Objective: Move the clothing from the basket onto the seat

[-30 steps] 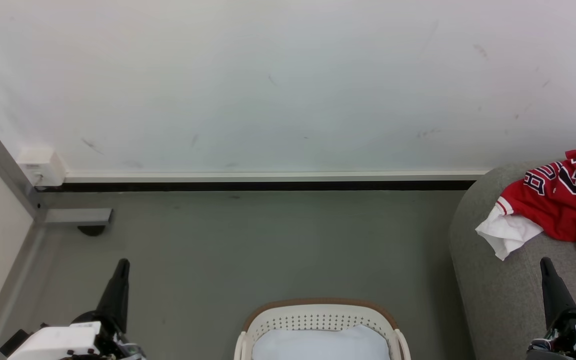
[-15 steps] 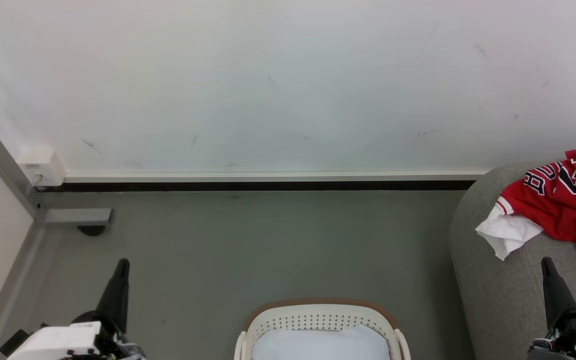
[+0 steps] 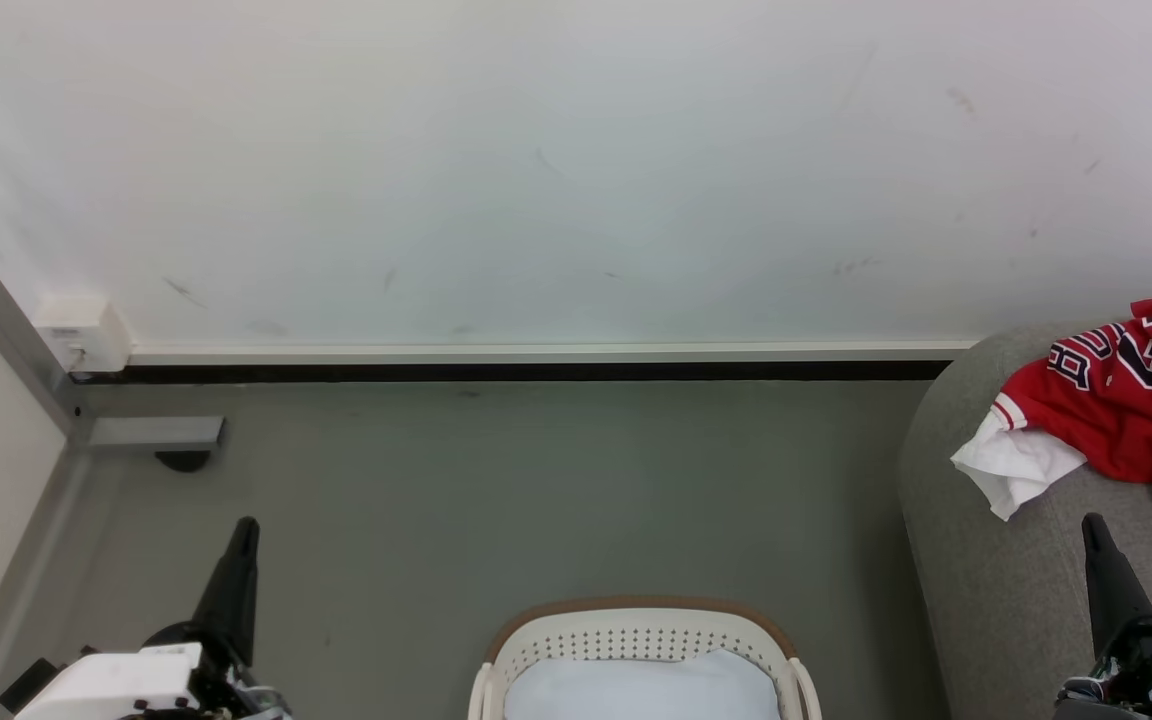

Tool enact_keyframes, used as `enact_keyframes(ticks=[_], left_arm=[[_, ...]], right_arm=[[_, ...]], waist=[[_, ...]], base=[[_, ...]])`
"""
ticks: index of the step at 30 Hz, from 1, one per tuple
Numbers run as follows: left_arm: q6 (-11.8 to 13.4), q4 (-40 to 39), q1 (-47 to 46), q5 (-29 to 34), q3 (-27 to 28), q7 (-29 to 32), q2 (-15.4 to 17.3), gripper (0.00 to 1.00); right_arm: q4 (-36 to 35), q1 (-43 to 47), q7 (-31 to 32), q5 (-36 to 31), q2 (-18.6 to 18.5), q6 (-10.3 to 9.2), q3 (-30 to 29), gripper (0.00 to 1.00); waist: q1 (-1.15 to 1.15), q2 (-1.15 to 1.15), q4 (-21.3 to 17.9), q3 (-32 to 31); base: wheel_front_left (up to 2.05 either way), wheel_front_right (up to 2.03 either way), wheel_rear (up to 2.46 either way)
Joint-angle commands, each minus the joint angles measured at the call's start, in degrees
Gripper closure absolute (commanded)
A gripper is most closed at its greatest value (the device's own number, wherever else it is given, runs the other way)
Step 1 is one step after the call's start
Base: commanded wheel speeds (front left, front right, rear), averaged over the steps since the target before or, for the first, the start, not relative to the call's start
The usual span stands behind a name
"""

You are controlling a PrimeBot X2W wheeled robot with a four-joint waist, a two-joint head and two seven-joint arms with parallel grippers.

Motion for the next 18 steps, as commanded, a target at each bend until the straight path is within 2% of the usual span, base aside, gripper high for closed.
enact_keyframes(ticks=[1,18], left_arm=[[0.0,-0.22,-0.45,-0.74,0.15,0.16,0.12,1.0],[0.01,-0.26,-0.44,-0.74,0.15,0.15,0.12,1.0]], right_arm=[[-0.08,-0.53,-0.31,0.68,-0.62,-0.12,0.13,1.0],[-0.65,-0.67,-1.46,1.8,-1.64,-0.12,1.54,1.0]], waist=[[0.0,0.0,0.0,0.0],[0.0,0.0,0.0,0.01]], base=[[0.0,0.0,0.0],[0.0,0.0,0.0]])
